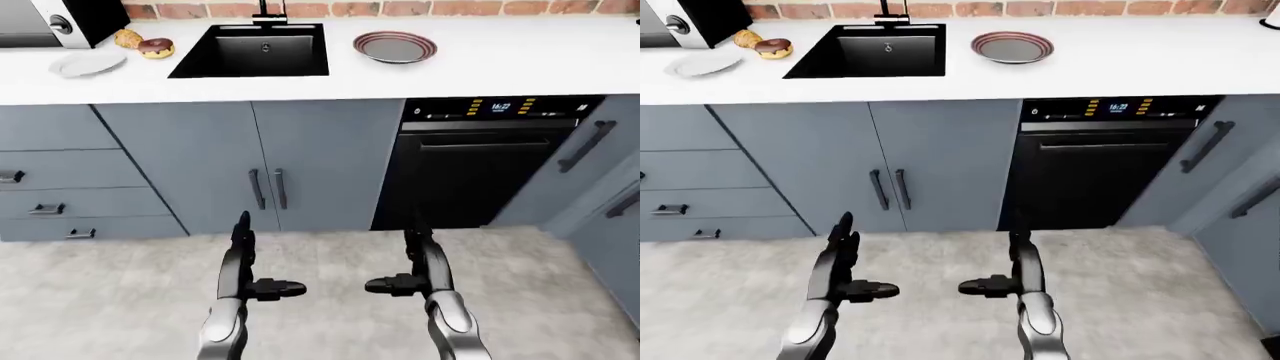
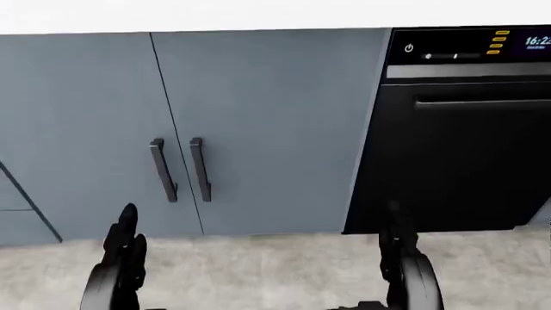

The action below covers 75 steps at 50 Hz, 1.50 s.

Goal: Place the pastries on the plates.

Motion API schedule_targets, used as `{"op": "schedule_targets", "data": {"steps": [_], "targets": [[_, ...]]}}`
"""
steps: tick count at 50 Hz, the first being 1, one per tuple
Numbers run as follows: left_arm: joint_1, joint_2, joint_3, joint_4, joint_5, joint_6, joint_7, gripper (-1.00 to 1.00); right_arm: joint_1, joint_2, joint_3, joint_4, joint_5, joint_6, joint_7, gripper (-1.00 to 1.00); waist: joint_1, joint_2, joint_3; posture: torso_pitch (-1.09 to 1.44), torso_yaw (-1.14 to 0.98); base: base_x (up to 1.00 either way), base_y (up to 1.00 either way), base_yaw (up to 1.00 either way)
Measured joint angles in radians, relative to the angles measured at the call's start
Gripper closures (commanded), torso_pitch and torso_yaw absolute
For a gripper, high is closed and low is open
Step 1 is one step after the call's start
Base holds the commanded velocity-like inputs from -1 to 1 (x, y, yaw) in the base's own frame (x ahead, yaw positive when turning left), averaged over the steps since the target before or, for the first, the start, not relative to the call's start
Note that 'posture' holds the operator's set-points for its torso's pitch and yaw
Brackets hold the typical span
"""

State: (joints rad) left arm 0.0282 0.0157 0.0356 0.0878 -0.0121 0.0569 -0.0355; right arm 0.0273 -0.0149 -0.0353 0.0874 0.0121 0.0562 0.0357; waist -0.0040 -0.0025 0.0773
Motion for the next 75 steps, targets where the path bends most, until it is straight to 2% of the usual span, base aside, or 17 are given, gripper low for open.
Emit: {"op": "schedule_targets", "data": {"steps": [3, 5, 8, 13, 21, 30, 33, 41, 42, 44, 47, 49, 52, 55, 63, 74, 75], "targets": [[-0.005, 0.004, -0.012, -0.165, 0.012, 0.074, 0.003, -1.0, 0.006, -0.002, -0.004, -0.169, 0.005, 0.044, -0.008, -1.0, 0.003, -0.003, -0.052, 0.0, 0.0, 0.0, 0.0, 0.0], [0.001, -0.001, -0.019, -0.238, 0.018, 0.103, 0.003, -1.0, -0.004, 0.0, 0.0, -0.223, 0.006, 0.056, -0.011, -1.0, 0.003, -0.011, -0.037, 0.0, 0.0, 0.0, 0.0, 0.0], [0.027, 0.001, -0.02, -0.307, 0.023, 0.166, -0.004, -1.0, -0.01, -0.002, 0.006, -0.285, 0.002, 0.108, -0.008, -1.0, 0.003, -0.008, -0.057, 0.0, 0.0, 0.0, 0.0, 0.0], [0.027, 0.021, 0.01, -0.464, 0.049, 0.335, -0.017, -1.0, -0.084, -0.008, 0.003, -0.434, 0.0, 0.273, -0.02, -1.0, 0.007, -0.002, -0.057, 0.0, 0.0, 0.0, 0.0, 0.0], [-0.236, 0.063, 0.039, -0.679, 0.111, 0.64, -0.069, -1.0, -0.31, -0.043, -0.034, -0.61, 0.031, 0.489, -0.043, -1.0, 0.012, -0.002, -0.078, 0.0, 0.0, 0.0, 0.02, 0.0], [-0.469, 0.151, 0.084, -0.662, 0.103, 0.83, -0.083, -1.0, -0.541, -0.098, -0.079, -0.602, 0.08, 0.646, -0.103, -1.0, -0.009, 0.026, -0.067, 0.0, 0.0, 0.0, 0.28, 0.0], [-0.495, 0.17, 0.102, -0.7, 0.111, 0.859, -0.079, -1.0, -0.587, -0.099, -0.067, -0.608, 0.1, 0.658, -0.12, -1.0, -0.009, 0.073, -0.069, 0.0, 0.0, 0.0, 0.44, 0.0], [-0.453, 0.172, 0.103, -0.746, 0.133, 0.91, -0.071, -1.0, -0.554, -0.098, -0.059, -0.642, 0.141, 0.7, -0.15, -1.0, -0.01, -0.022, -0.02, 0.0, 0.0, 0.02, 0.7, 0.0], [-0.459, 0.173, 0.1, -0.755, 0.134, 0.914, -0.074, -1.0, -0.564, -0.101, -0.065, -0.65, 0.141, 0.707, -0.156, -1.0, -0.018, -0.039, -0.025, 0.0, 0.0, 0.03, 0.69, 0.0], [-0.449, 0.163, 0.084, -0.767, 0.134, 0.921, -0.081, -1.0, -0.56, -0.104, -0.075, -0.666, 0.141, 0.71, -0.165, -1.0, -0.029, -0.035, -0.028, 0.0, 0.0, 0.02, 0.7, 0.0], [-0.448, 0.165, 0.077, -0.763, 0.134, 0.938, -0.092, -1.0, -0.554, -0.104, -0.07, -0.669, 0.14, 0.708, -0.171, -1.0, -0.02, -0.057, -0.064, 0.0, 0.0, 0.03, 0.7, 0.0], [-0.456, 0.168, 0.087, -0.774, 0.144, 0.935, -0.092, -1.0, -0.554, -0.1, -0.059, -0.684, 0.143, 0.7, -0.167, -1.0, -0.018, -0.038, -0.062, 0.0, 0.0, 0.03, 0.7, 0.0], [-0.457, 0.165, 0.087, -0.786, 0.158, 0.924, -0.09, -1.0, -0.554, -0.099, -0.056, -0.692, 0.145, 0.698, -0.164, -1.0, -0.024, 0.02, -0.045, 0.0, 0.0, 0.03, 0.69, 0.0], [-0.459, 0.173, 0.085, -0.786, 0.167, 0.938, -0.097, -1.0, -0.555, -0.092, -0.057, -0.684, 0.145, 0.704, -0.164, -1.0, -0.017, 0.085, -0.051, 0.0, 0.0, 0.08, 0.7, 0.0], [-0.472, 0.184, 0.088, -0.815, 0.204, 0.999, -0.11, -1.0, -0.553, -0.093, -0.053, -0.681, 0.159, 0.717, -0.166, -1.0, -0.007, 0.021, -0.034, 0.0, 0.0, 0.12, 0.59, 0.0], [-0.501, 0.176, 0.095, -0.777, 0.256, 0.966, -0.09, -1.0, -0.547, -0.082, -0.035, -0.681, 0.157, 0.705, -0.155, -1.0, -0.01, -0.016, -0.036, 0.0, 0.0, 0.12, 0.48, 0.0], [-0.502, 0.171, 0.091, -0.779, 0.259, 0.965, -0.087, -1.0, -0.545, -0.087, -0.041, -0.683, 0.156, 0.708, -0.154, -1.0, -0.019, 0.001, -0.031, 0.0, 0.0, 0.12, 0.49, 0.0]]}}
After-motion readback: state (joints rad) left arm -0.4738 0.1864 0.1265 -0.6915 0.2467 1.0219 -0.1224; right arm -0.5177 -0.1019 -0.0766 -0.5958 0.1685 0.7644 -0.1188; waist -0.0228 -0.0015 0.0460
